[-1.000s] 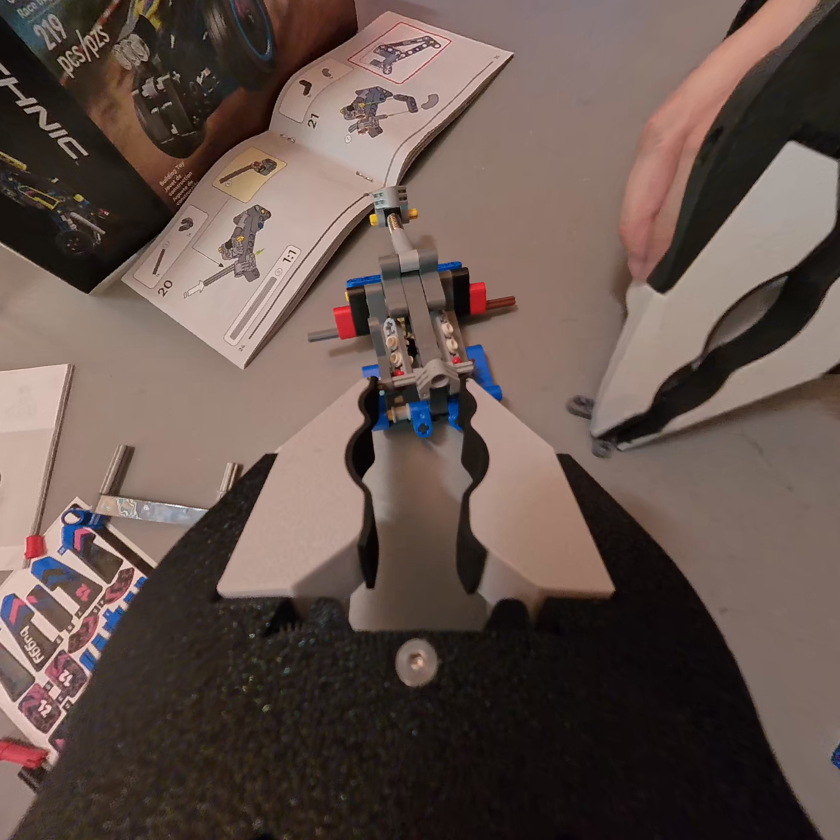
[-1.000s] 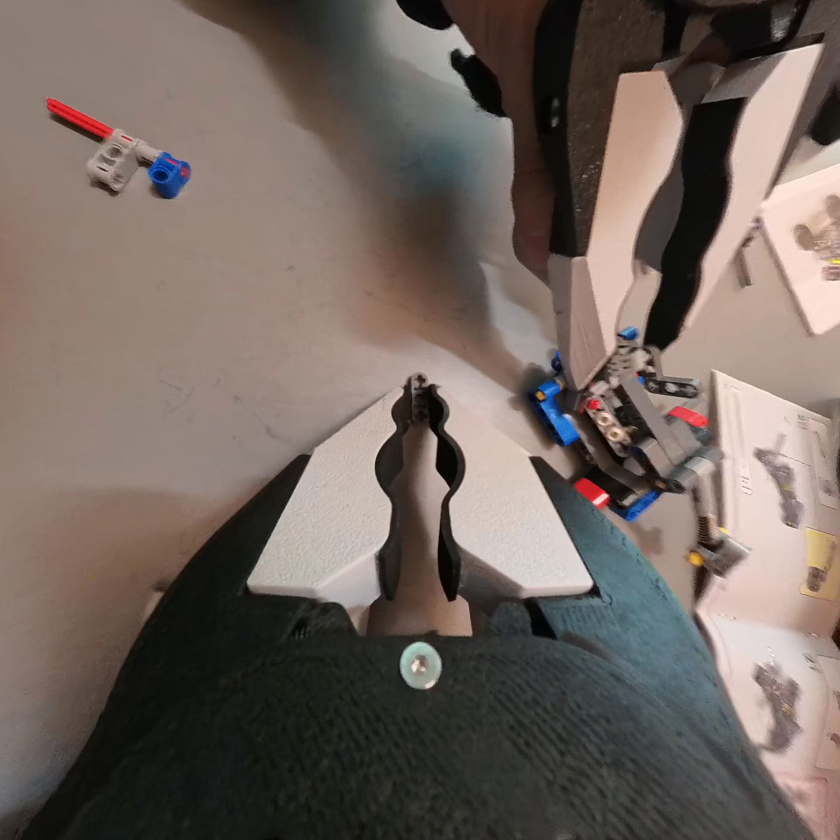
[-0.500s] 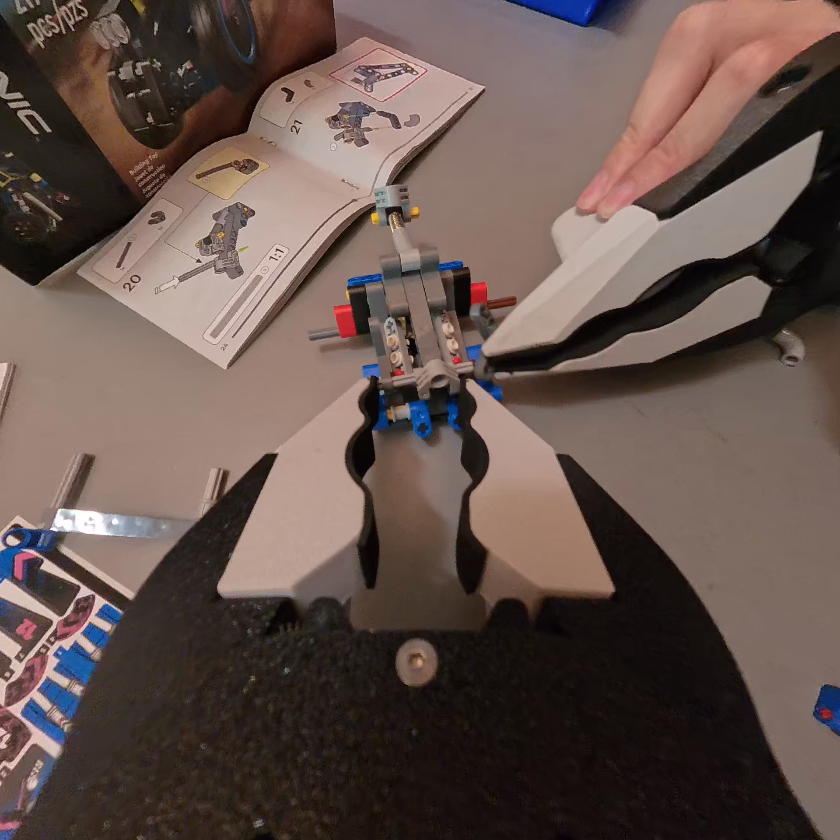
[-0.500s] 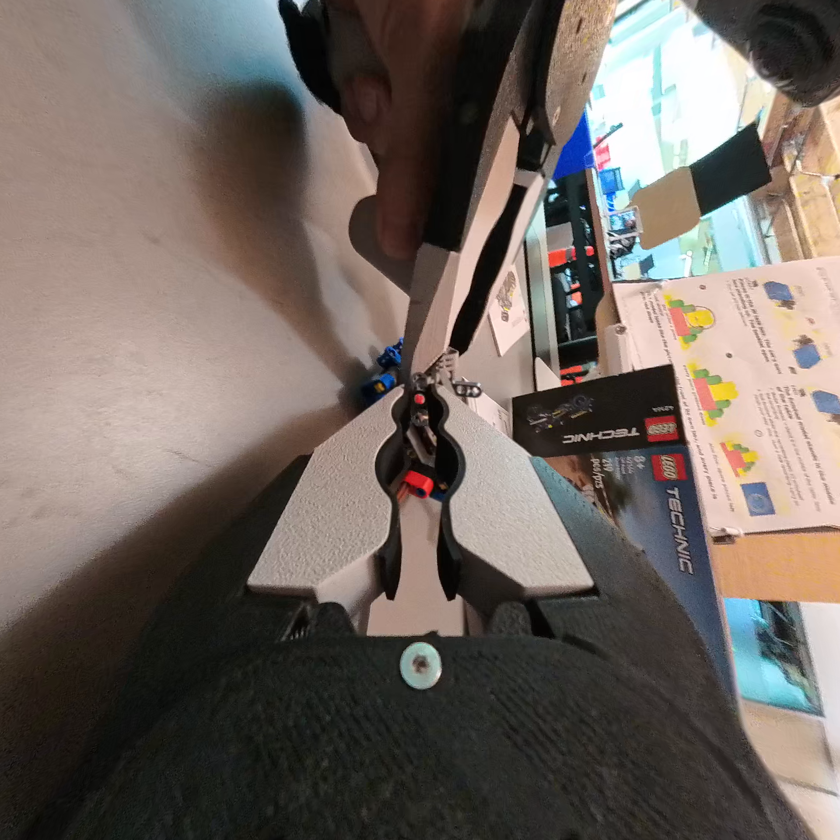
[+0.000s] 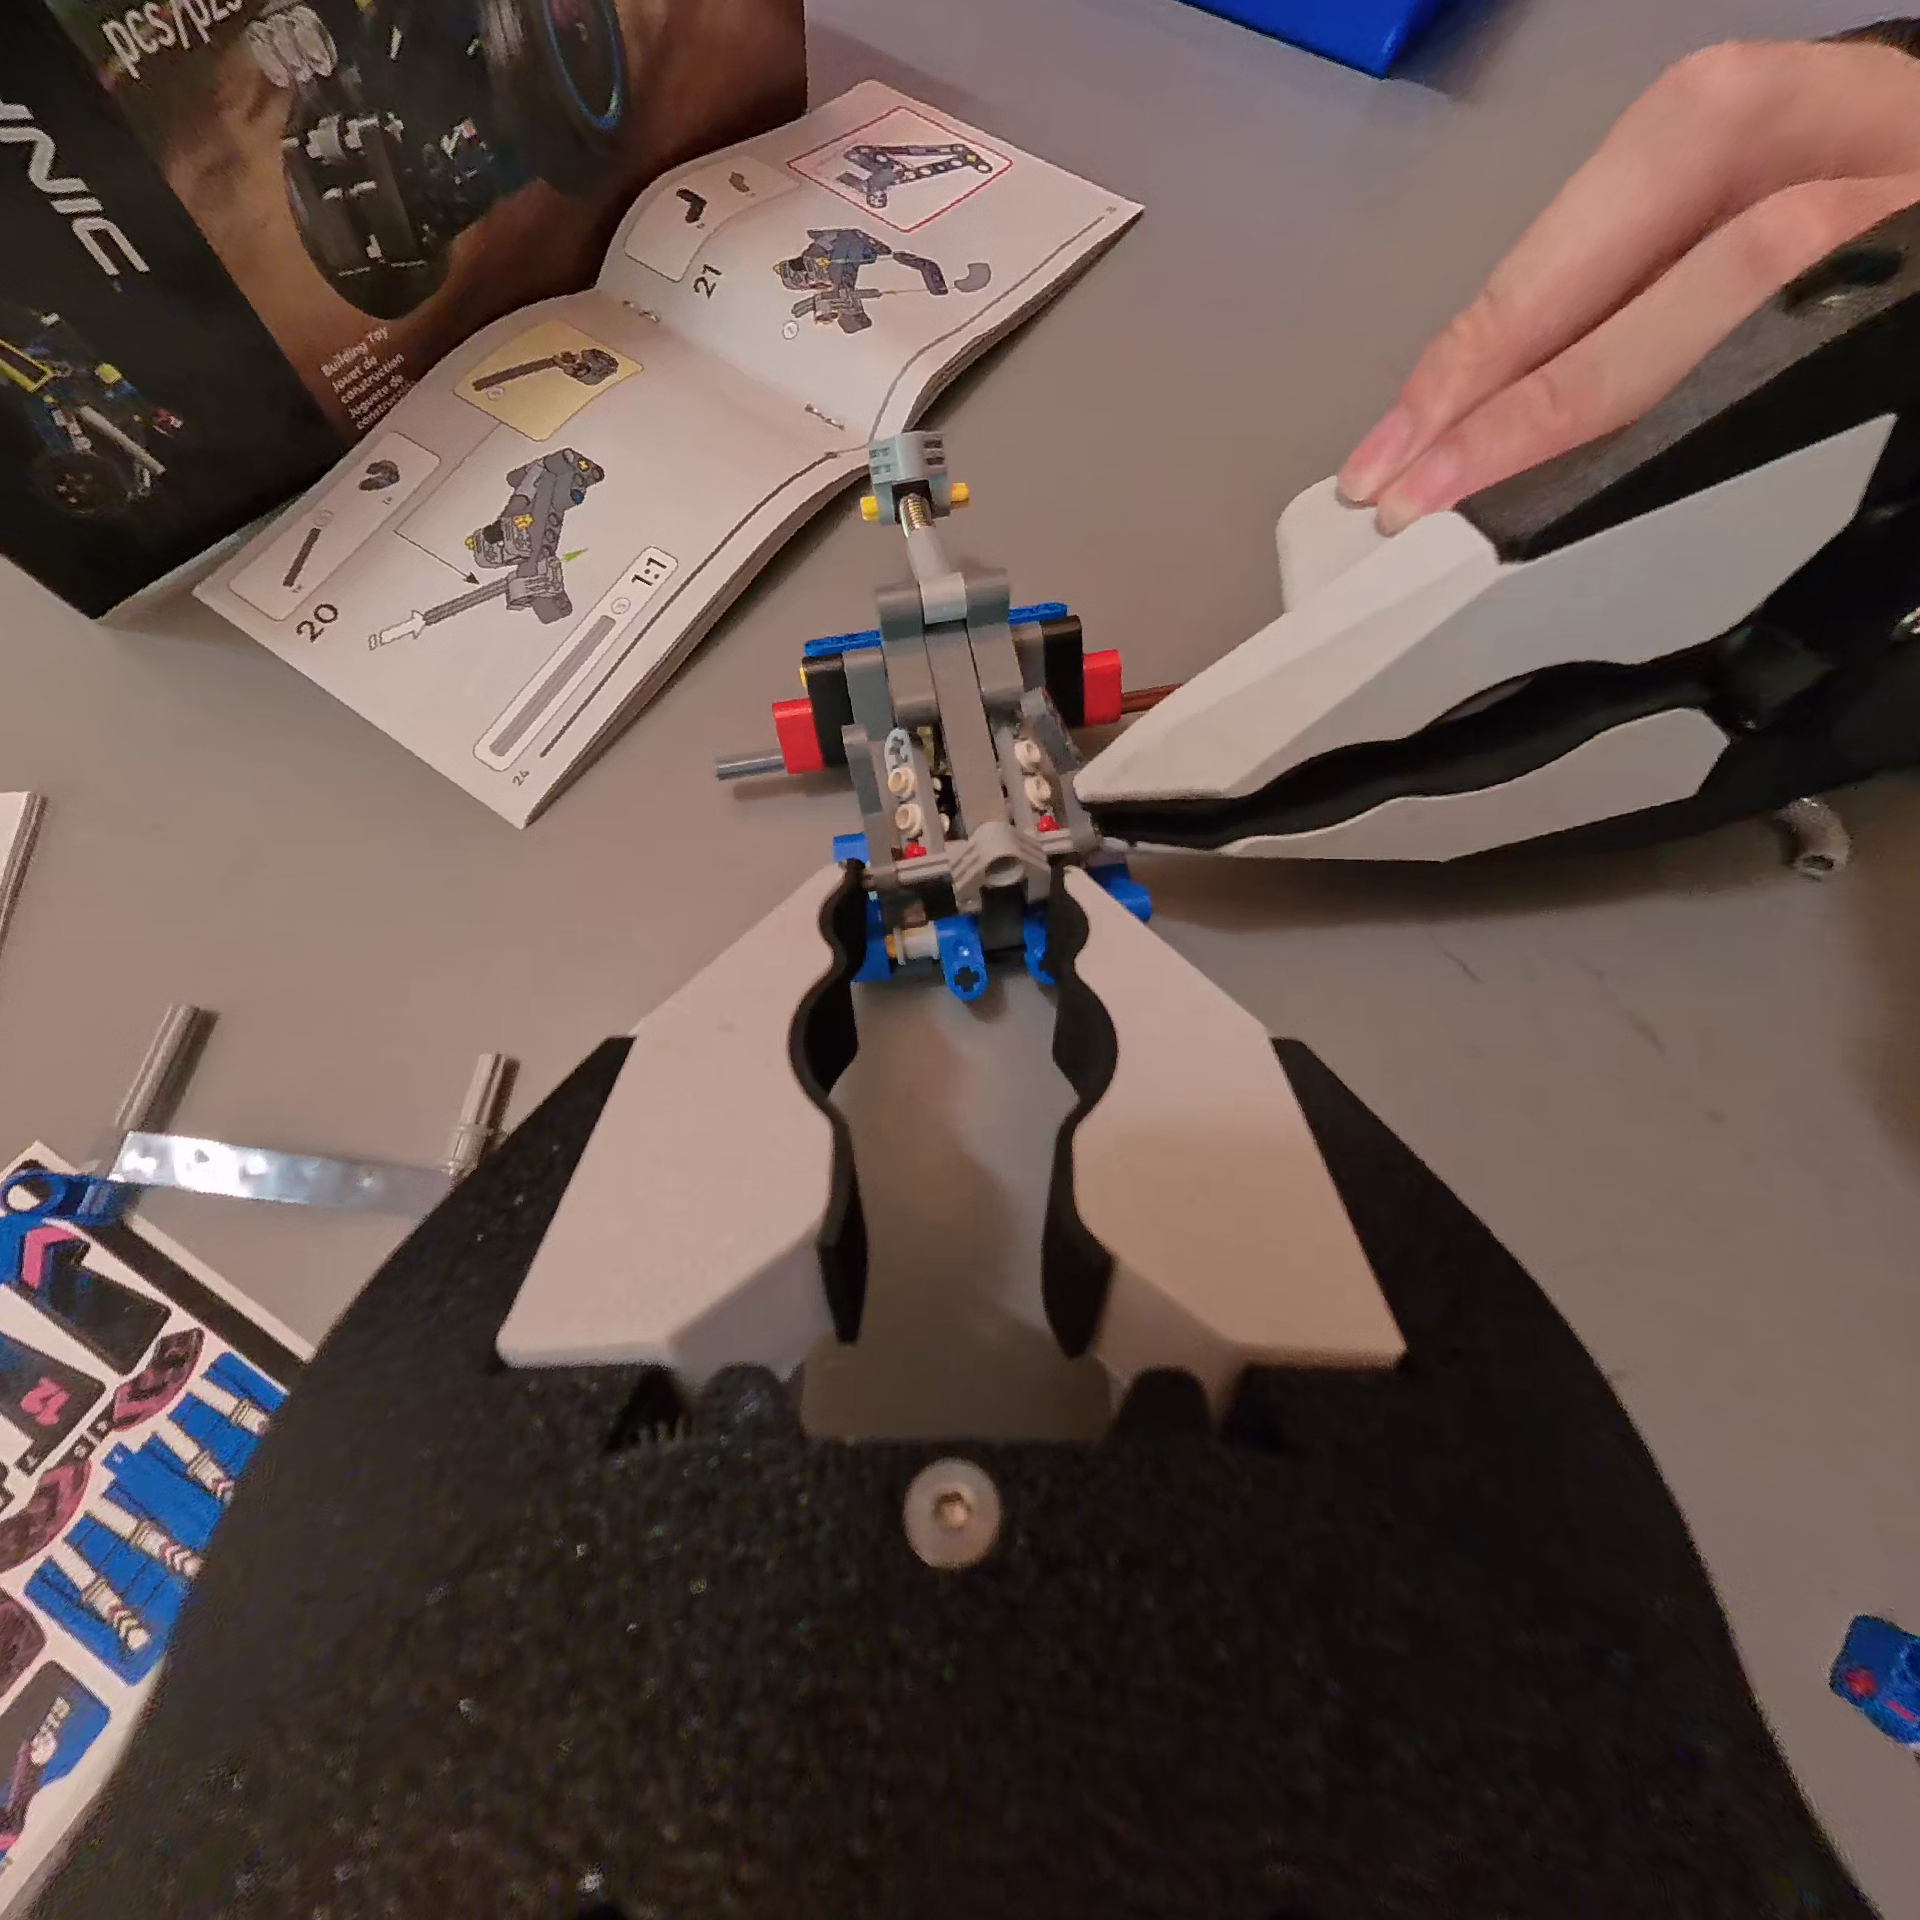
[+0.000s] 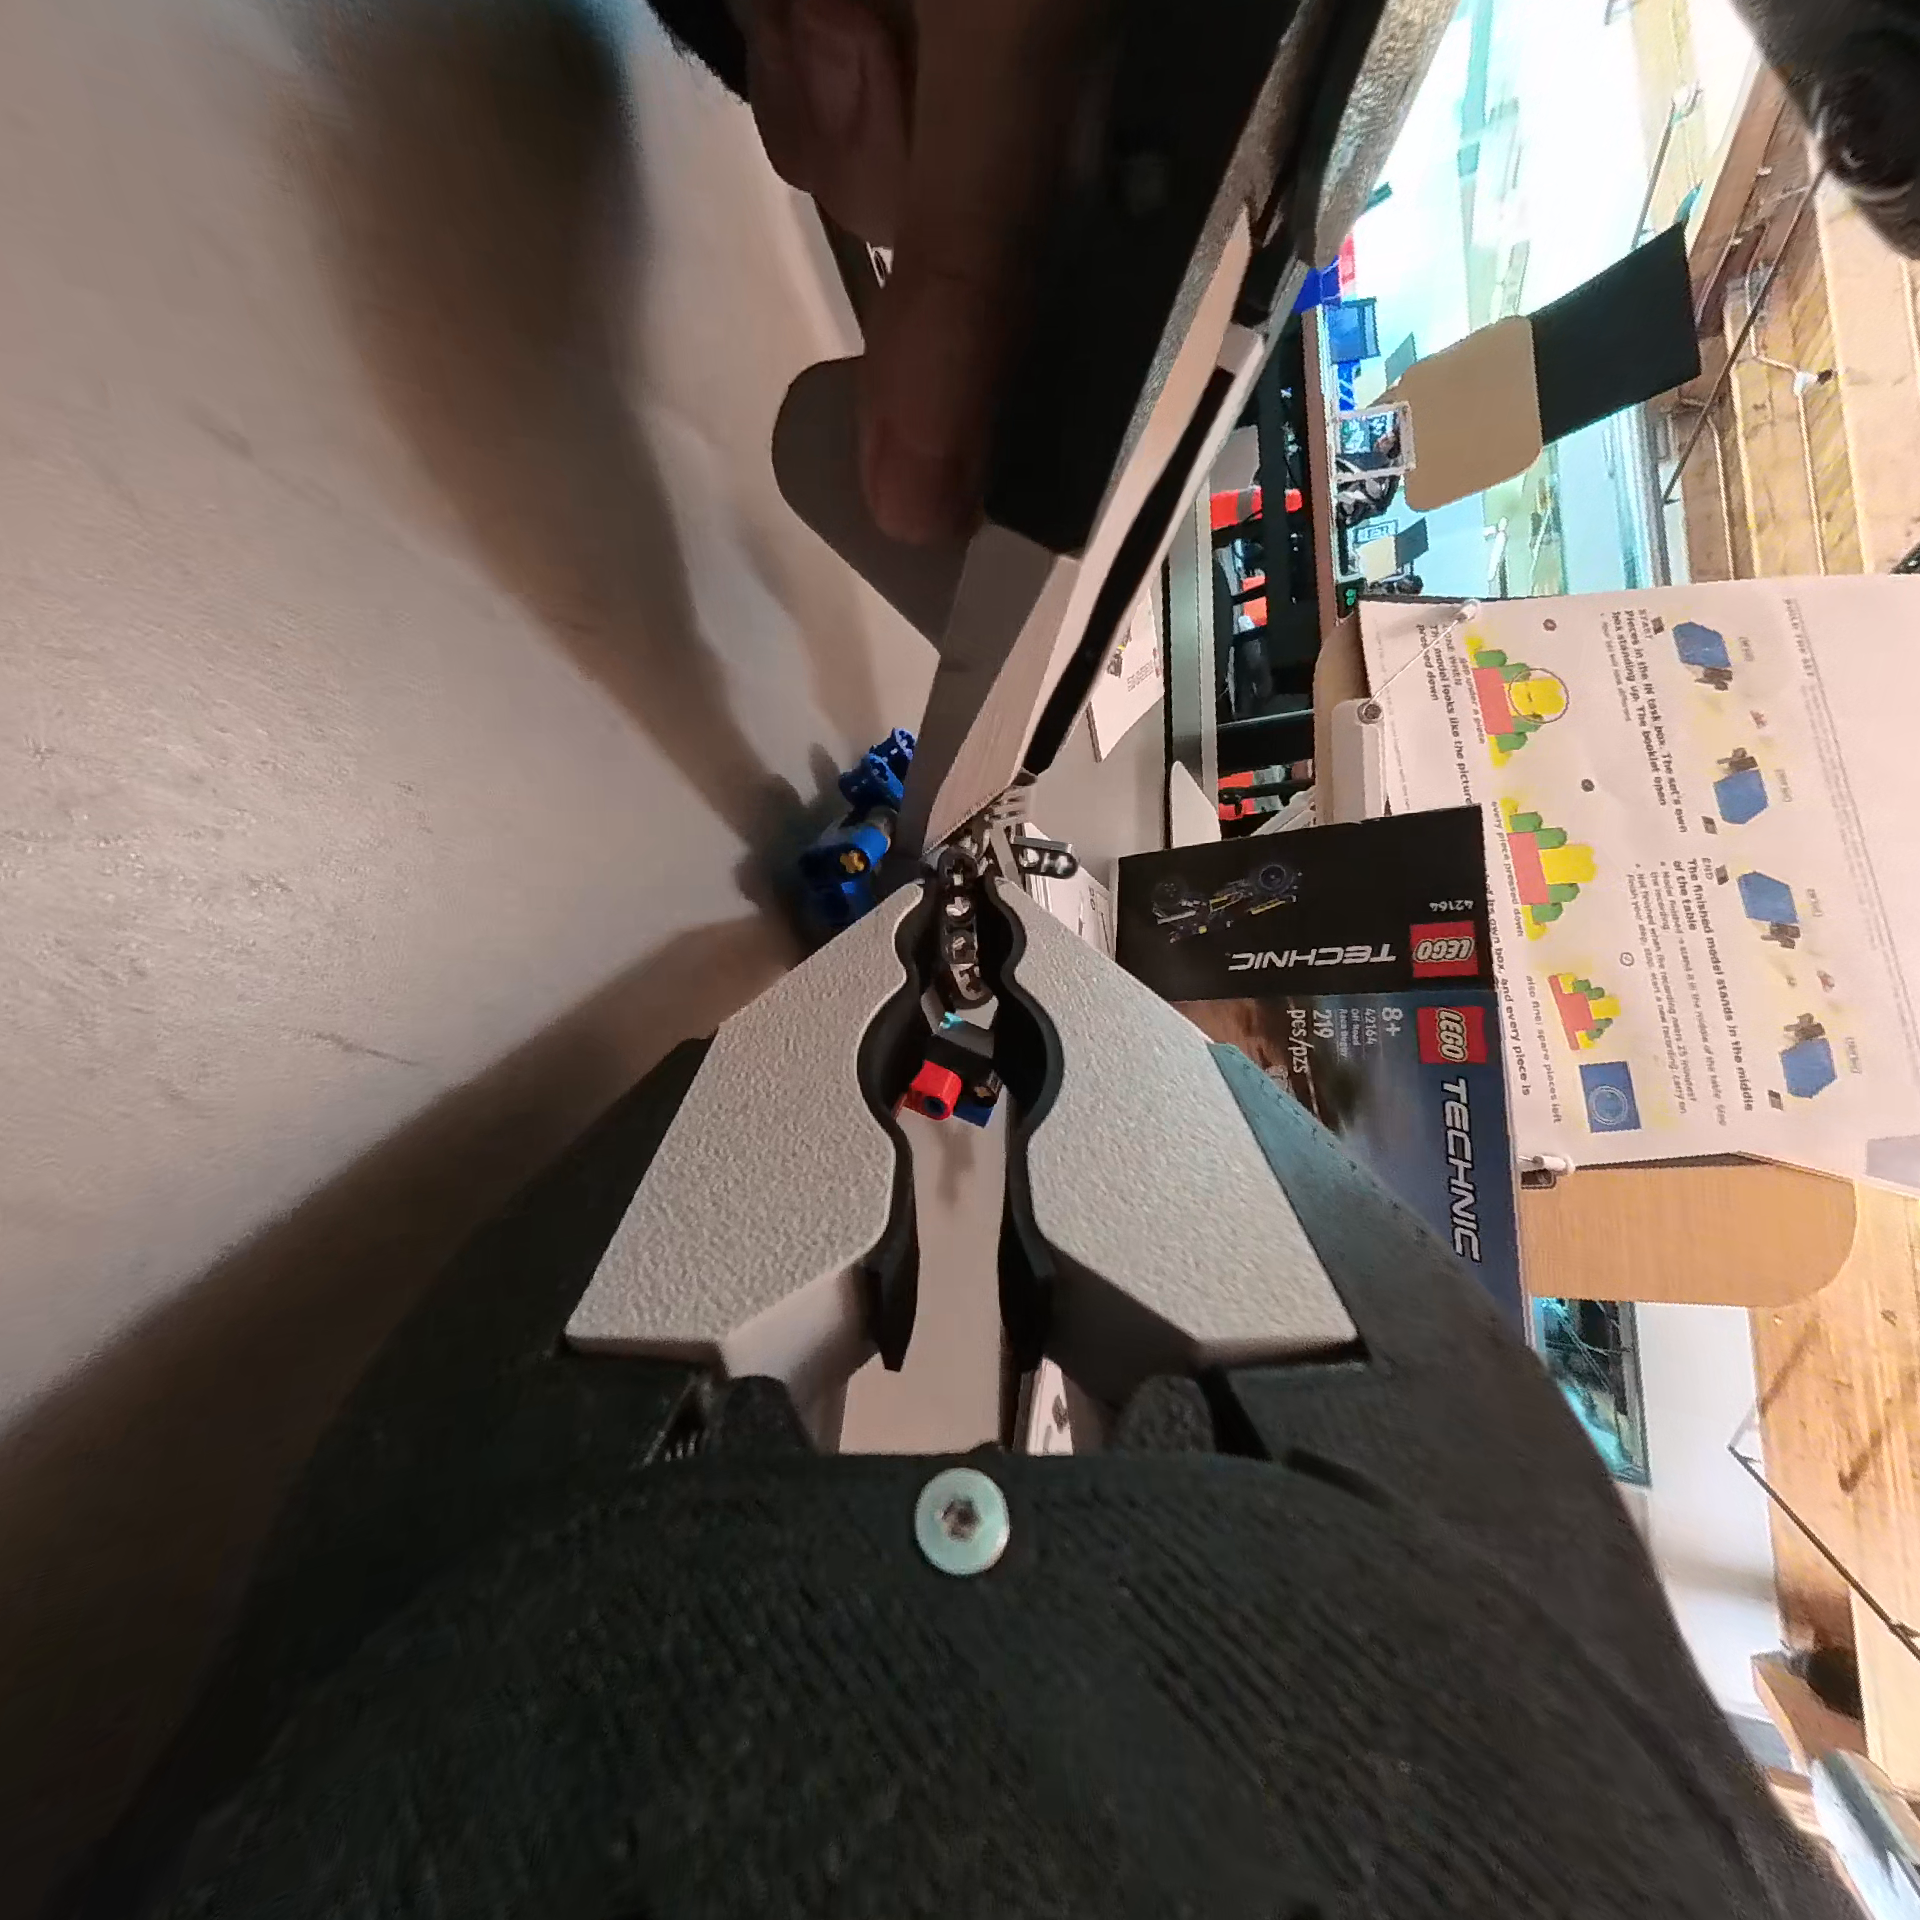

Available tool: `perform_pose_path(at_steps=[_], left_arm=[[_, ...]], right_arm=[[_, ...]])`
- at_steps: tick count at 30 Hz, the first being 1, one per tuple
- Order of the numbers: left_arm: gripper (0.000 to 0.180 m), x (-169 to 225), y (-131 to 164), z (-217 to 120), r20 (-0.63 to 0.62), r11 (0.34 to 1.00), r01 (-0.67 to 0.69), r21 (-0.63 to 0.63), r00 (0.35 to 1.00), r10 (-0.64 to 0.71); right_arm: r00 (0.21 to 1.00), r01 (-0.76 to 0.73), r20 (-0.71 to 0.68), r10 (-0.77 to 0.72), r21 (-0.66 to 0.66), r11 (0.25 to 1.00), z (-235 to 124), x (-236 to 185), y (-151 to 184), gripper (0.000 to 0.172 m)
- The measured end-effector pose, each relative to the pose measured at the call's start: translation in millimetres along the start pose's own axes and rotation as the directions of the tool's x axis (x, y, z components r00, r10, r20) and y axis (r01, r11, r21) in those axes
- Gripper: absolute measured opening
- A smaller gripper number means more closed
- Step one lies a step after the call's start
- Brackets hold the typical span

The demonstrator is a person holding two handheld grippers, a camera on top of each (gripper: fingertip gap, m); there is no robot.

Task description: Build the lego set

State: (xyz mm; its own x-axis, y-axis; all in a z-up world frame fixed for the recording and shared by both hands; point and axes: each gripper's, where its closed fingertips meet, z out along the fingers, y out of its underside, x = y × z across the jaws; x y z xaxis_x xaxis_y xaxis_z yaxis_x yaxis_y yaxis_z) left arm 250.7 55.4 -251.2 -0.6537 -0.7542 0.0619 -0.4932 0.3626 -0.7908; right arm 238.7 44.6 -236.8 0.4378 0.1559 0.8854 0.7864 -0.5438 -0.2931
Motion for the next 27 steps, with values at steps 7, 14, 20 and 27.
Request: perform_pose_path(at_steps=[7,14,20,27], left_arm=[[0.031,-2.8,-0.2,0.2,0.076,0.999,-0.030,-0.030,0.997,0.032],[0.031,-4.6,-0.6,0.6,0.112,0.999,-0.001,-0.038,0.994,0.005],[0.031,-3.5,-1.2,1.0,0.096,1.000,0.005,-0.025,0.995,-0.003],[0.031,-2.1,0.0,0.2,0.062,0.999,-0.034,-0.018,0.997,0.035]], right_arm=[[0.999,0.048,-0.016,-0.050,-0.079,0.996,2.5,-0.7,3.2,0.004],[0.997,0.070,-0.034,-0.075,-0.134,0.988,4.0,0.9,5.9,0.003],[0.998,0.036,-0.051,-0.042,-0.114,0.993,1.1,5.5,8.2,0.000],[0.999,0.004,0.050,0.000,-0.066,0.998,-8.4,-2.2,11.7,0.000]])
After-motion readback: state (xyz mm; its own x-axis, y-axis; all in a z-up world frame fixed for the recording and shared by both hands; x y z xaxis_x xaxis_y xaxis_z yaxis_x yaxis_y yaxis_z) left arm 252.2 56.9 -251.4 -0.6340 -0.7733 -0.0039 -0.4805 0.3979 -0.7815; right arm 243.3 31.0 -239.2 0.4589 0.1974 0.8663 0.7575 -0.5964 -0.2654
